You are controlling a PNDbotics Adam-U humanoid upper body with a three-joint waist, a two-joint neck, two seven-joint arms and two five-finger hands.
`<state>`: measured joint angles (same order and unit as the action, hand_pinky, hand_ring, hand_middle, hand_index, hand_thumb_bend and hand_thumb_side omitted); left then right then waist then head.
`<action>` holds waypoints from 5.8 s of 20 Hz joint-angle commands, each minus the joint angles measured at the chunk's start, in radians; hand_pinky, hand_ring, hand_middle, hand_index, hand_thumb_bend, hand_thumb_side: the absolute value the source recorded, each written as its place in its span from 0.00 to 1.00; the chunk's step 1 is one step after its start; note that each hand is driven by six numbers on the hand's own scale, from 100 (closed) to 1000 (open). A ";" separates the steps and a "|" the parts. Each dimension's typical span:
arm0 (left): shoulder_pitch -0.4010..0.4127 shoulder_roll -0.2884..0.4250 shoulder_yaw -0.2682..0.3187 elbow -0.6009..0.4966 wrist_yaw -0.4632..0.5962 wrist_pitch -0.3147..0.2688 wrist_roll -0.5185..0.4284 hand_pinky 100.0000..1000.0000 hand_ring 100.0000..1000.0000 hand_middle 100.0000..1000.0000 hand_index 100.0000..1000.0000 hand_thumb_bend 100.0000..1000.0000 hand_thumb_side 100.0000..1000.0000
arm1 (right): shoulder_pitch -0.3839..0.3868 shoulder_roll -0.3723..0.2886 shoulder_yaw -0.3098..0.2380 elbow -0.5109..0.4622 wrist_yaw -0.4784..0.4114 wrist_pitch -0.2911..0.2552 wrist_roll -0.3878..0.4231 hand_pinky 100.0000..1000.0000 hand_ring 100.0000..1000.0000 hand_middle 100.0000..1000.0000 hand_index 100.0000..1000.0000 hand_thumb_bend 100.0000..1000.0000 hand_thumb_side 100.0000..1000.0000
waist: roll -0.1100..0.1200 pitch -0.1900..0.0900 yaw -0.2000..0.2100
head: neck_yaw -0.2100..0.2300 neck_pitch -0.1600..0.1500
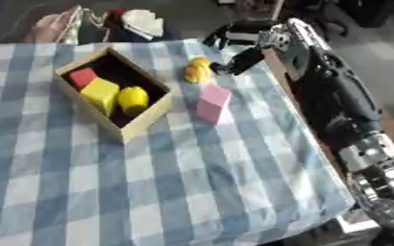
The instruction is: Pick up objects on the table and place them in the box.
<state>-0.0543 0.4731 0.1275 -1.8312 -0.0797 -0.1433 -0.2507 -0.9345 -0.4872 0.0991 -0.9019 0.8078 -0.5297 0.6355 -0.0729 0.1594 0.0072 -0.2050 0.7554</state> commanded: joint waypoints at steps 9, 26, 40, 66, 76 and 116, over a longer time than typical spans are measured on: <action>-0.007 0.000 0.008 -0.010 -0.012 0.005 -0.011 0.70 0.48 0.55 0.73 0.00 0.49 | 0.049 -0.005 0.064 -0.067 0.133 -0.060 0.032 0.83 0.87 0.94 0.97 0.44 0.63 | 0.001 -0.027 0.007 | -0.002 -0.002; -0.011 -0.008 0.006 -0.014 -0.014 0.008 -0.015 0.70 0.48 0.55 0.73 0.00 0.49 | 0.070 0.038 0.058 0.026 0.281 -0.077 -0.058 0.68 0.71 0.76 0.90 0.28 0.45 | 0.003 -0.024 0.016 | -0.002 -0.005; -0.004 -0.017 0.010 -0.021 -0.009 0.008 -0.017 0.70 0.48 0.55 0.73 0.00 0.49 | -0.003 0.035 0.024 -0.065 0.056 -0.062 -0.130 0.58 0.54 0.59 0.82 0.06 0.21 | 0.005 -0.026 0.018 | -0.002 -0.005; -0.048 -0.048 -0.010 -0.035 0.018 0.004 -0.055 0.70 0.47 0.55 0.73 0.00 0.50 | -0.248 0.372 -0.053 0.214 0.354 0.089 -0.375 0.72 0.74 0.85 0.96 0.17 0.43 | 0.020 0.008 0.094 | -0.087 -0.039; -0.054 -0.053 -0.014 -0.035 0.020 0.005 -0.062 0.71 0.47 0.55 0.73 0.00 0.50 | -0.261 0.377 -0.085 0.260 0.463 0.150 -0.470 0.78 0.82 0.94 0.98 0.24 0.55 | 0.019 0.012 0.111 | -0.098 -0.042; -0.038 -0.056 -0.005 -0.033 0.010 0.012 -0.064 0.71 0.47 0.55 0.73 0.00 0.51 | -0.246 0.142 -0.176 0.484 0.373 0.450 -0.464 0.83 0.89 0.93 0.96 0.17 0.44 | 0.004 0.003 0.100 | -0.082 -0.036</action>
<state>-0.0882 0.4042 0.1112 -1.8494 -0.0657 -0.1316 -0.3152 -1.1613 -0.3074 -0.0733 -0.4137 1.1695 -0.0820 0.1530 -0.0729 0.1728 0.1093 -0.2908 0.7242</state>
